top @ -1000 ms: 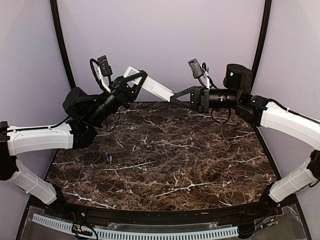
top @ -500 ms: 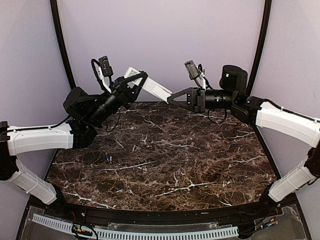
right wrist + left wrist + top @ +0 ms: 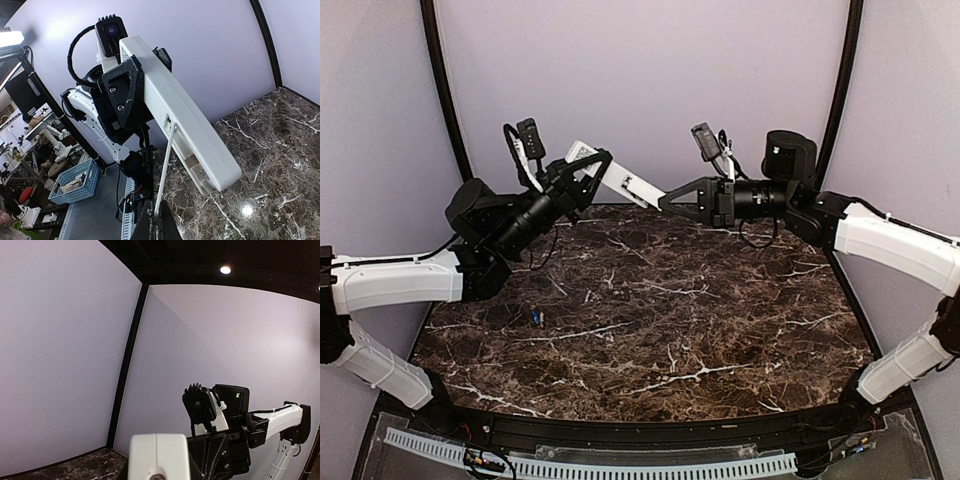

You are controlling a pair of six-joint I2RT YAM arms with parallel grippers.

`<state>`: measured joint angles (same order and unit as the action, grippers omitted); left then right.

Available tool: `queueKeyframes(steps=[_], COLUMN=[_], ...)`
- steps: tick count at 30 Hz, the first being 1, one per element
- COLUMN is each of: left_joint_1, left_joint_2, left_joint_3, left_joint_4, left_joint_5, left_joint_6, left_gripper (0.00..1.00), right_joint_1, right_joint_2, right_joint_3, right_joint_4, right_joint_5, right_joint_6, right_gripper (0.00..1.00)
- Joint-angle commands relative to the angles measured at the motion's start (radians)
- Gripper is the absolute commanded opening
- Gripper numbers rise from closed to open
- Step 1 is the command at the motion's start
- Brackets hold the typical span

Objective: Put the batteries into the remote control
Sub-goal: Remove the battery cover from the remote control, then place the battery cover at the center of the board.

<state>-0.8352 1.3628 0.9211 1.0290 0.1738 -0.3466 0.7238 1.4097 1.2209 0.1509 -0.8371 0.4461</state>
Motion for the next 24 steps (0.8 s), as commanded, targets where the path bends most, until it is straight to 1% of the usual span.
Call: queueKeyframes(steps=[1,6,8,9,10,11,13,14,15,17,21,24], left_joint_1=[-0.002,-0.002,-0.001,-0.001,0.000,0.000,0.003,0.007,0.009,0.018,0.035,0.043], left_joint_2=[-0.077,-0.092,-0.100,-0.110,-0.115,-0.128,-0.145,-0.151,-0.163,-0.180,-0.201,-0.199], left_joint_3=[-0.017,-0.021,-0.025,-0.025,-0.025,-0.026,-0.029,-0.030,-0.031,-0.039,-0.059,-0.059], left_joint_4=[-0.036,-0.096,-0.115,-0.125,-0.149,-0.161,-0.193,-0.217,-0.227,-0.252,-0.269,-0.276], left_joint_5=[-0.089,-0.158,-0.218,-0.239,-0.280,-0.325,-0.393,-0.416,-0.455,-0.508,-0.555,-0.559], left_joint_6=[0.060,0.100,0.116,0.124,0.138,0.147,0.173,0.186,0.190,0.199,0.198,0.191], left_gripper=[0.00,0.00,0.00,0.00,0.00,0.00,0.00,0.00,0.00,0.00,0.00,0.00], right_joint_1=[-0.033,-0.065,-0.079,-0.083,-0.083,-0.084,-0.081,-0.079,-0.077,-0.074,-0.048,-0.006], right_joint_2=[-0.066,-0.091,-0.100,-0.104,-0.103,-0.098,-0.068,-0.040,-0.015,0.042,0.211,0.381], right_joint_3=[-0.003,-0.009,0.012,0.035,0.065,0.102,0.143,0.151,0.151,0.136,0.127,0.154], right_joint_4=[-0.043,-0.100,-0.180,-0.258,-0.346,-0.441,-0.605,-0.669,-0.716,-0.774,-0.865,-0.935], right_joint_5=[0.033,0.060,0.122,0.206,0.322,0.455,0.766,0.911,1.019,1.186,1.337,1.466], right_joint_6=[-0.039,-0.051,-0.076,-0.105,-0.146,-0.201,-0.260,-0.296,-0.326,-0.379,-0.427,-0.440], right_gripper=[0.00,0.00,0.00,0.00,0.00,0.00,0.00,0.00,0.00,0.00,0.00,0.00])
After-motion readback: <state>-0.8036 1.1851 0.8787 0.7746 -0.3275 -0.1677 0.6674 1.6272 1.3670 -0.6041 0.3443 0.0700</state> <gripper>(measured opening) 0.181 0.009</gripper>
